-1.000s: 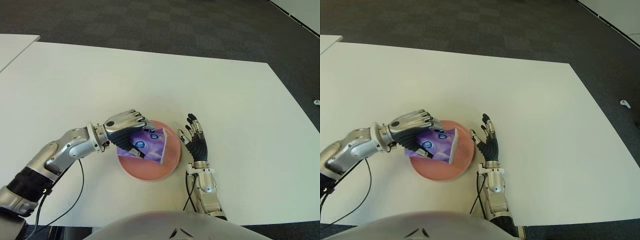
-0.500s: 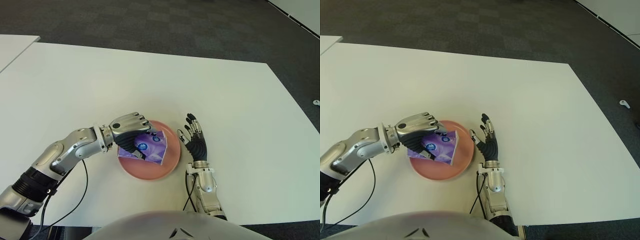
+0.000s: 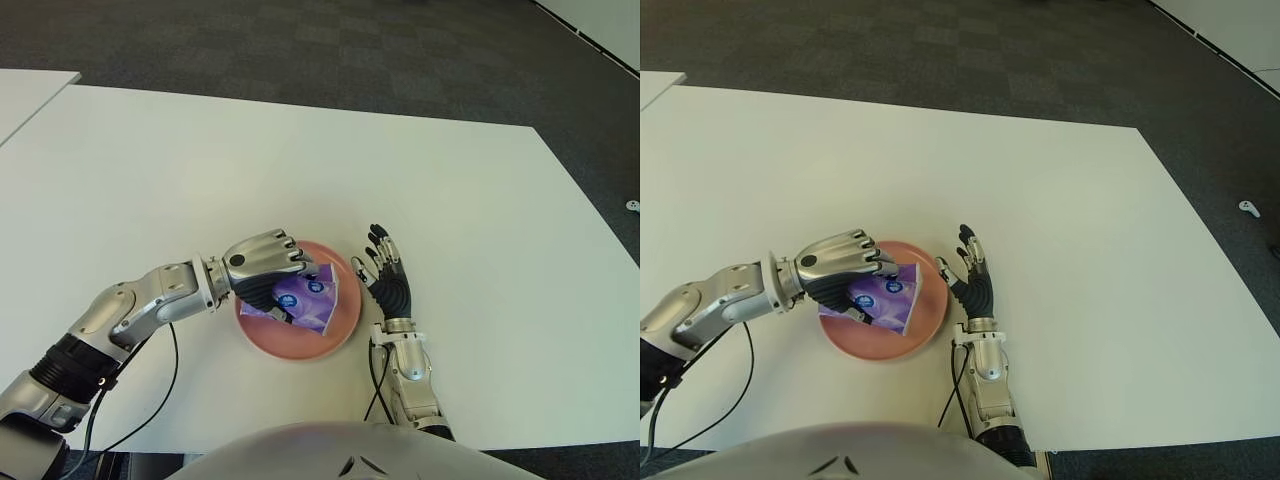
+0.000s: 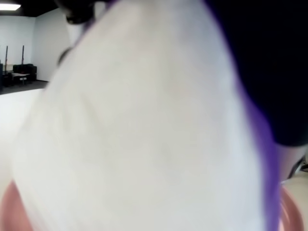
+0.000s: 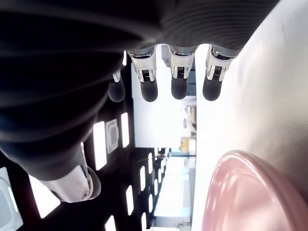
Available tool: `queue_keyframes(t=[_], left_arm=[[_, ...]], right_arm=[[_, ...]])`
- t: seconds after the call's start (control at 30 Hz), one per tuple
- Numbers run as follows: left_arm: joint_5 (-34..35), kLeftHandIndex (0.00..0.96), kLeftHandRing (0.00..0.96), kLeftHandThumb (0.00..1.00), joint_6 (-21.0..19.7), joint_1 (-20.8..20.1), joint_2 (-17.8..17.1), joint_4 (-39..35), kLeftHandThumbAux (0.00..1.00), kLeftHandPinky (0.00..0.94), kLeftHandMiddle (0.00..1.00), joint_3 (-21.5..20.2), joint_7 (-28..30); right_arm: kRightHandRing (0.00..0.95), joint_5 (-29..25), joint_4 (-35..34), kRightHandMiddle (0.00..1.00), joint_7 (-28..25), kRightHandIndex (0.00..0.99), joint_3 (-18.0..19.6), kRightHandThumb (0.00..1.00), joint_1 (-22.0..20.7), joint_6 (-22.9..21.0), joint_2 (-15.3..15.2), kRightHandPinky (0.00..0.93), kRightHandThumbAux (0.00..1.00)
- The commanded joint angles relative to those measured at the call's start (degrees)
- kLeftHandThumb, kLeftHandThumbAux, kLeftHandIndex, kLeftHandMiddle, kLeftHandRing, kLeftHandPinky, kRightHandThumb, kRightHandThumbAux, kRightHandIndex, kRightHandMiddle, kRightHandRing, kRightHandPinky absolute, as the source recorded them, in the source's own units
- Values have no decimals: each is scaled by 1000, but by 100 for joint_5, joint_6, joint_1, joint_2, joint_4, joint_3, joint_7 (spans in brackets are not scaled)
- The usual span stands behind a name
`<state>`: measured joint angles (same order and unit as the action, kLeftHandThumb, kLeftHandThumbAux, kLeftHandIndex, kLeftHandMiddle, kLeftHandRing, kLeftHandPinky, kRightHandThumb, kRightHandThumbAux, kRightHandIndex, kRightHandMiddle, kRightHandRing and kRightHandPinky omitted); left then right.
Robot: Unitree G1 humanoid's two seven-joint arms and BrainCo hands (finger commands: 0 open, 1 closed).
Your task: Put the tissue paper into the plate.
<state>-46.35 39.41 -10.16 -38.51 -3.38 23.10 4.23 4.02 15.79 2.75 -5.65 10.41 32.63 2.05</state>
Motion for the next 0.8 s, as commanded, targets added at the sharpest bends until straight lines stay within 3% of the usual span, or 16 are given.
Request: queue_keyframes(t=[0.03,0.13,0.17,0.23,0.3,0.37,0.43,0.57,0.8], left_arm=[[-395,441,855,748,126,38,30,356,699,859,853,143,-179],[-602,441,820,743,345,72,188,490,700,789,825,80,-981],[-641,438,762,729,421,76,239,558,702,711,776,65,-1225],[-500,436,711,718,590,42,286,739,704,643,732,78,-1364],[-184,275,377,347,745,-17,276,941,643,304,420,125,-1185],[3,178,217,185,788,-43,277,1044,604,156,272,149,-1020],[291,99,115,96,792,-32,279,1082,563,79,152,148,-794],[747,20,24,20,745,79,299,950,497,16,31,93,-565],[918,1,1,1,654,204,349,862,440,0,2,-39,-562]], right_arm=[[0,51,1145,0,45,0,89,0,576,-11,-73,0,716],[0,72,1094,0,91,0,86,0,602,-64,-53,0,725],[0,80,1080,0,107,0,83,0,606,-82,-47,0,730],[0,91,1073,0,132,0,78,0,607,-92,-41,0,734],[0,104,1075,0,153,0,69,0,606,-82,-37,0,741],[0,123,1082,0,170,0,55,0,604,-65,-40,0,743],[0,156,1143,0,181,0,32,0,573,-43,-54,0,745],[0,183,1239,0,166,0,15,0,540,-11,-110,0,748],[0,240,1156,0,252,0,-6,0,575,-122,-94,0,748]])
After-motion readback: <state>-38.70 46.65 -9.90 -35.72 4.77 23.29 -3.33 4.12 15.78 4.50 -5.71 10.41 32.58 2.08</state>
